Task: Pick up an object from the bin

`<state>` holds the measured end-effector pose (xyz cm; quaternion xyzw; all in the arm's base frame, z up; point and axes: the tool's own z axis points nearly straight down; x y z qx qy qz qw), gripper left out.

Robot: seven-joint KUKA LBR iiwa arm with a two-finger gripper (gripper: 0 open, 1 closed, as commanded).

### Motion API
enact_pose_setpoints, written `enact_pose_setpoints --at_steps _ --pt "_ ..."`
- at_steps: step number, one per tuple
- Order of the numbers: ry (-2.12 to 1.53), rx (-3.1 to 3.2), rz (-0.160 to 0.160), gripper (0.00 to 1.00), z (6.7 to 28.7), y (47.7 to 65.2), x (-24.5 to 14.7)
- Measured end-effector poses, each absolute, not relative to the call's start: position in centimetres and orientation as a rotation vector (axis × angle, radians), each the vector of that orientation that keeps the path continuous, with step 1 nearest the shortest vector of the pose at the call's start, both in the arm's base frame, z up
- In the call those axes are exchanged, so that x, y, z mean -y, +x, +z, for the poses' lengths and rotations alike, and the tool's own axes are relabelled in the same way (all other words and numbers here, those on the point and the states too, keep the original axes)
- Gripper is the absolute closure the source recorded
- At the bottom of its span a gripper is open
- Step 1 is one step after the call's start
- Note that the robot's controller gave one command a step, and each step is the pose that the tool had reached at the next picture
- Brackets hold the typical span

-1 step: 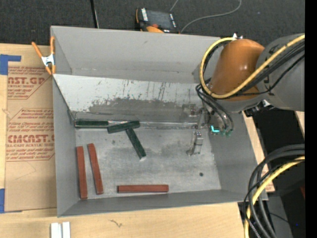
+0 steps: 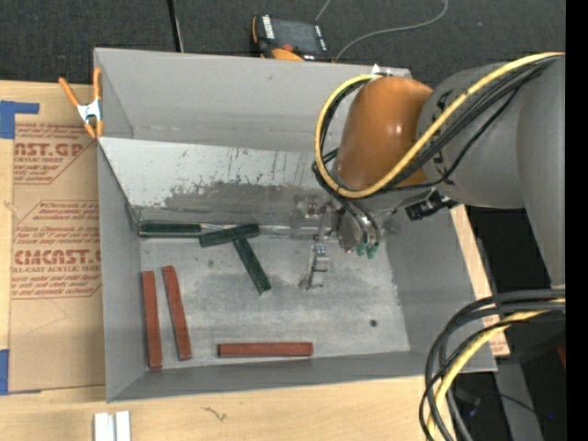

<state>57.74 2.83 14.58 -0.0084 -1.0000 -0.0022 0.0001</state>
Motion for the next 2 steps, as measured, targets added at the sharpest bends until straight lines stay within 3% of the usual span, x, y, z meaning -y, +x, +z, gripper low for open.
enact_pose_setpoints --at_steps 1,2 --pt "0.093 3.136 -0.003 0.0 6.6 58.0 -7.5" --pt "0.02 3.14 0.002 0.0 7.8 54.9 -1.8"
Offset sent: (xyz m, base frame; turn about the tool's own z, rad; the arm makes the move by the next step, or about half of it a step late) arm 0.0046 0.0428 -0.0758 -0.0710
